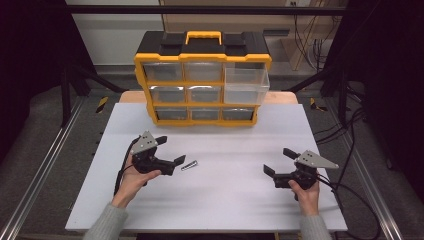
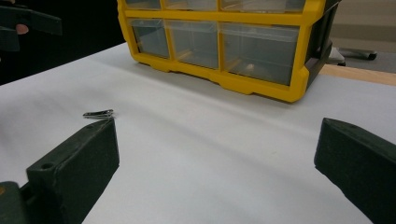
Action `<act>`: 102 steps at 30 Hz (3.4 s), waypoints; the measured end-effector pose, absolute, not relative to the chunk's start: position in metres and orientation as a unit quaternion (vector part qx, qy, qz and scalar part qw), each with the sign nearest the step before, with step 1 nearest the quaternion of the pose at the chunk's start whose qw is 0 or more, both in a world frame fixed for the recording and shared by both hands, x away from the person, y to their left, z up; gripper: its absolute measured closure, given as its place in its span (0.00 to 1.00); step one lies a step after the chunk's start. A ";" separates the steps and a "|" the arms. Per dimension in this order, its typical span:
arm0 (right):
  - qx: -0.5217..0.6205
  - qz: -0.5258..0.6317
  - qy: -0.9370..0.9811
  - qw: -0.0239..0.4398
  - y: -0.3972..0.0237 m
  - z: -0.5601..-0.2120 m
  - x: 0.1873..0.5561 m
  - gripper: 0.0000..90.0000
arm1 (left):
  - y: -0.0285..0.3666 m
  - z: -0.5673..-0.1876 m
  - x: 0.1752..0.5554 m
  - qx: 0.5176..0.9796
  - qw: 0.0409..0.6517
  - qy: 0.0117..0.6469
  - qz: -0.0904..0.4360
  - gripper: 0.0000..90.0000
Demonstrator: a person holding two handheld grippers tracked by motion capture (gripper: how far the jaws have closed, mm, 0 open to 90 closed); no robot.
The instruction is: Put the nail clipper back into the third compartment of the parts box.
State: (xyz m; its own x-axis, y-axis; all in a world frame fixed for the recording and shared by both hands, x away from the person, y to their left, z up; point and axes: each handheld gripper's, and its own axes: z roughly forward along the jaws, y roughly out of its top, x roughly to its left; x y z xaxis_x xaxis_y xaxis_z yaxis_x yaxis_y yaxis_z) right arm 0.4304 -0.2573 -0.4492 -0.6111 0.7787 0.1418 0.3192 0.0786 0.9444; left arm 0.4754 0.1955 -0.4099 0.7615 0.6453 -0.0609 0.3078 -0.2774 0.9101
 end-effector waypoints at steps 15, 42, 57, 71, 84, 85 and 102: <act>0.391 0.555 0.705 0.206 -0.257 -0.449 0.430 0.00 | 0.174 -0.419 0.488 0.802 0.492 0.304 0.153 0.03; 0.390 0.555 0.705 0.205 -0.257 -0.450 0.431 0.00 | 0.147 -0.451 0.507 0.837 0.434 0.305 0.132 0.04; 0.390 0.553 0.708 0.202 -0.256 -0.451 0.431 0.00 | 0.142 -0.469 0.513 0.856 0.391 0.317 0.118 0.09; 0.391 0.553 0.708 0.201 -0.256 -0.451 0.431 0.00 | 0.139 -0.477 0.510 0.864 0.361 0.323 0.139 0.29; 0.390 0.552 0.709 0.200 -0.256 -0.451 0.432 0.00 | 0.135 -0.479 0.509 0.869 0.353 0.324 0.121 0.49; 0.390 0.552 0.709 0.200 -0.256 -0.451 0.432 0.00 | 0.135 -0.480 0.509 0.870 0.352 0.323 0.119 0.52; 0.391 0.552 0.709 0.200 -0.256 -0.451 0.432 0.00 | 0.134 -0.481 0.509 0.874 0.349 0.321 0.105 0.75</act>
